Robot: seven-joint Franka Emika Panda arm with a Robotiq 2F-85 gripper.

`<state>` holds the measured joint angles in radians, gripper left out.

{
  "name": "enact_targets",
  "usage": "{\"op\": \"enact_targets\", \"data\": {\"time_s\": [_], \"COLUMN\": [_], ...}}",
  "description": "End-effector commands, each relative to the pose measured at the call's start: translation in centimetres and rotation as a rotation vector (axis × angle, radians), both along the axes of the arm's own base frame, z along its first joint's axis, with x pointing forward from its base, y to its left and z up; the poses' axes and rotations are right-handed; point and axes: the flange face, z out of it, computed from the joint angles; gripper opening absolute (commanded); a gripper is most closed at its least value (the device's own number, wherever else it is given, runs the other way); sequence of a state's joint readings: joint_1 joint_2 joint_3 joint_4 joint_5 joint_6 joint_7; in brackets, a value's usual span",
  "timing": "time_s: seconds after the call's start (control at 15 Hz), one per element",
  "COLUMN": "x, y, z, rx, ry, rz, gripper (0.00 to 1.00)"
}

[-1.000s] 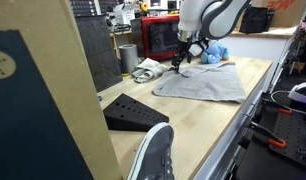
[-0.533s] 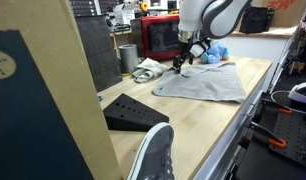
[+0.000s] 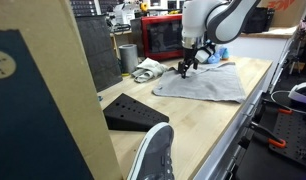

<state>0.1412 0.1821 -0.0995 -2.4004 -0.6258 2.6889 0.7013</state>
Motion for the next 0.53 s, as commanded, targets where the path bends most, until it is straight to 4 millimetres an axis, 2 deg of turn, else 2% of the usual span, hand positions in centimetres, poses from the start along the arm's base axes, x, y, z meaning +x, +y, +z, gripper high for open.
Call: {"op": "enact_targets", "data": {"time_s": [0.0, 0.47], "x": [-0.6, -0.6], "y": [0.0, -1.6], "z": [0.2, 0.5], "rx": [-0.030, -0.109], "ry": [-0.003, -0.021], "rz": [0.004, 0.062], "gripper": [1.00, 1.00]}}
